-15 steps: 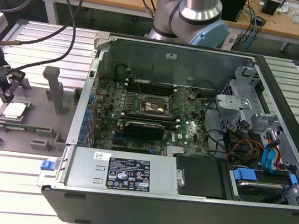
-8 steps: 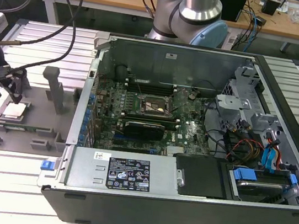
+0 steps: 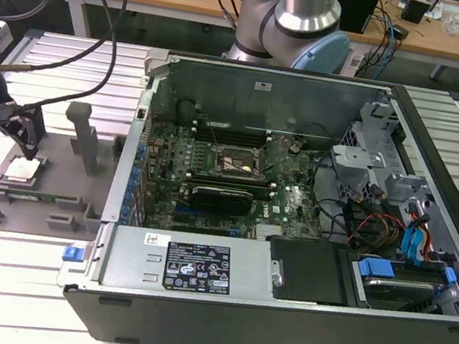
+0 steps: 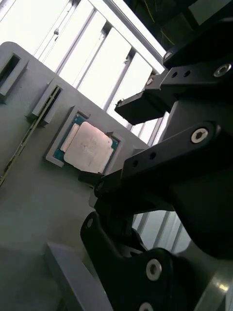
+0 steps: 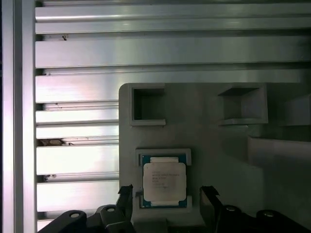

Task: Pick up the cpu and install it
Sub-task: 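Pick up the cpu and move it towards the insertion slot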

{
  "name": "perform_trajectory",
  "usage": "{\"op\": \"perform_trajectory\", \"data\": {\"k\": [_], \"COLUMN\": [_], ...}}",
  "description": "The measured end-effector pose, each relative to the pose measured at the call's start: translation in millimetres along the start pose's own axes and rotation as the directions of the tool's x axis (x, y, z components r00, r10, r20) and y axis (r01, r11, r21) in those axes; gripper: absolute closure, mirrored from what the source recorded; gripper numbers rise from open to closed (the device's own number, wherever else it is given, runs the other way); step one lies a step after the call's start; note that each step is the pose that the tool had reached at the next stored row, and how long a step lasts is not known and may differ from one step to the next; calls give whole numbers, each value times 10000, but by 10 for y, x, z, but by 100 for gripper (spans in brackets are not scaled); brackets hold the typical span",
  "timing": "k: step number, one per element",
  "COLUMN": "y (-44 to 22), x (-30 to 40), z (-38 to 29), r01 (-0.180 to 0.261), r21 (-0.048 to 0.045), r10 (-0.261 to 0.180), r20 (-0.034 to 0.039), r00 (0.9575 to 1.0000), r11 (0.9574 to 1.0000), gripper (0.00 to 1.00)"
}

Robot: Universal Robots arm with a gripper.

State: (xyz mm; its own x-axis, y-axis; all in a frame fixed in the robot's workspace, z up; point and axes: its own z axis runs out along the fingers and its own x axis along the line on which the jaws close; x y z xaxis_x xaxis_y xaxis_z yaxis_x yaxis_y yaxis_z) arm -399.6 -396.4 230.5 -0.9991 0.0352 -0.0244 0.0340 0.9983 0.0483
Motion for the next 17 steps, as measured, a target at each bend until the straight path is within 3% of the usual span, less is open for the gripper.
{"op": "perform_trajectory", "data": {"k": [8, 10, 17], "y": [-4, -8, -14], "x": [2, 4, 7], "z": [83, 157, 285], "r01": [0, 0, 0], "r21": [-1, -2, -2], "r10": [0, 0, 0], "r20": [-1, 0, 0], "r00": [10000, 10000, 10000], "r11": [10000, 10000, 10000], "gripper": [34, 34, 34]}}
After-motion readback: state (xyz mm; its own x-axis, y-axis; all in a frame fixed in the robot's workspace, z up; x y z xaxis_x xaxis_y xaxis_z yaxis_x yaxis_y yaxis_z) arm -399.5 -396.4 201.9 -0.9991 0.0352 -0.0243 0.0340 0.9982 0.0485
